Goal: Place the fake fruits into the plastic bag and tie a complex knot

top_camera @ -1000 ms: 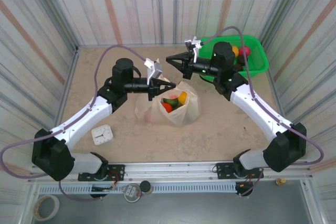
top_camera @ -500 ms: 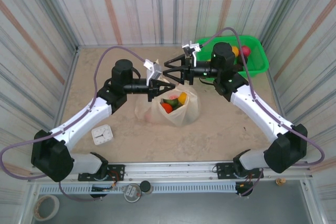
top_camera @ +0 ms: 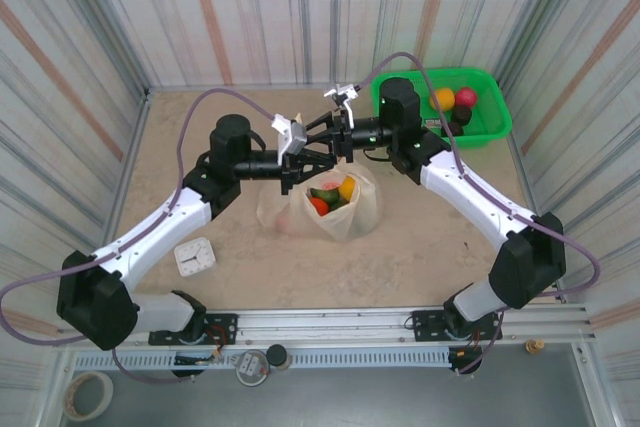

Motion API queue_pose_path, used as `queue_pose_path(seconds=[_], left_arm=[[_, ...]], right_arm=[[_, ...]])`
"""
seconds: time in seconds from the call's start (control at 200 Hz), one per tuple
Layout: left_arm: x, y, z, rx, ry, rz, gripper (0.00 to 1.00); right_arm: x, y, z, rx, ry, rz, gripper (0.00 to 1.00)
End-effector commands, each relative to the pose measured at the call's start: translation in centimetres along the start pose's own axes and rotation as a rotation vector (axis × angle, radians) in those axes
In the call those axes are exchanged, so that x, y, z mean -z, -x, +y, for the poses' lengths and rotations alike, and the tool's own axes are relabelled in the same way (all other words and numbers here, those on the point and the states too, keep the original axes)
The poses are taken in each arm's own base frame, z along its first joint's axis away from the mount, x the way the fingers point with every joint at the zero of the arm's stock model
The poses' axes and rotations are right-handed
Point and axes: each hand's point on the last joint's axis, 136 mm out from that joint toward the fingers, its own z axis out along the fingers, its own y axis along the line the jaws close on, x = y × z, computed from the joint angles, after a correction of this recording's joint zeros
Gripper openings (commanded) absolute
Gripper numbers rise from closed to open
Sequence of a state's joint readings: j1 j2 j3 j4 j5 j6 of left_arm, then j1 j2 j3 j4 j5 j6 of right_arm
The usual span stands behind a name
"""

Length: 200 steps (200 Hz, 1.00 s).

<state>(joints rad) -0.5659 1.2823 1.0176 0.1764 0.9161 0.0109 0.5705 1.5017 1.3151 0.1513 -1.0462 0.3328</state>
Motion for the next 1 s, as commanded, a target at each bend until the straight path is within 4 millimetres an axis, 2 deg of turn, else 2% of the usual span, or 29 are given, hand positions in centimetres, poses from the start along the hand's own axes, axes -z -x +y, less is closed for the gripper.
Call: queue_pose_path(seconds=[0.0, 0.09, 0.255, 0.381, 0.541, 0.766, 0.997], left_arm=[[0.1, 0.3, -1.1, -0.047, -0.027, -0.01, 0.0], [0.1, 0.2, -1.1, -0.046, -0.025, -0.008, 0.0], [0.1, 0.1, -0.9, -0.038, -0.018, 0.002, 0.0], [0.1, 0.0, -1.0, -0.048, -0.016, 0.004, 0.0], [0.2, 0.1, -1.3, -0.07, -0.005, 0.004, 0.0], [0.4, 0.0, -1.2, -0.093, 0.022, 0.001, 0.0], [0.7, 0.0, -0.2, -0.093, 0.086, -0.001, 0.0]], right_arm=[[-0.5, 0.6, 0.8, -0.012, 0.036, 0.007, 0.53], [-0.4, 0.9, 0.9, -0.003, 0.043, 0.0, 0.42], [0.0, 1.8, 1.1, 0.002, 0.051, -0.029, 0.11], [0.4, 2.2, 0.7, -0.002, 0.024, -0.046, 0.0], [1.5, 2.5, -1.0, -0.025, -0.049, -0.08, 0.0], [4.2, 2.9, -3.6, -0.058, -0.185, -0.158, 0.0], [5.9, 2.1, -3.1, -0.023, -0.238, -0.194, 0.0]])
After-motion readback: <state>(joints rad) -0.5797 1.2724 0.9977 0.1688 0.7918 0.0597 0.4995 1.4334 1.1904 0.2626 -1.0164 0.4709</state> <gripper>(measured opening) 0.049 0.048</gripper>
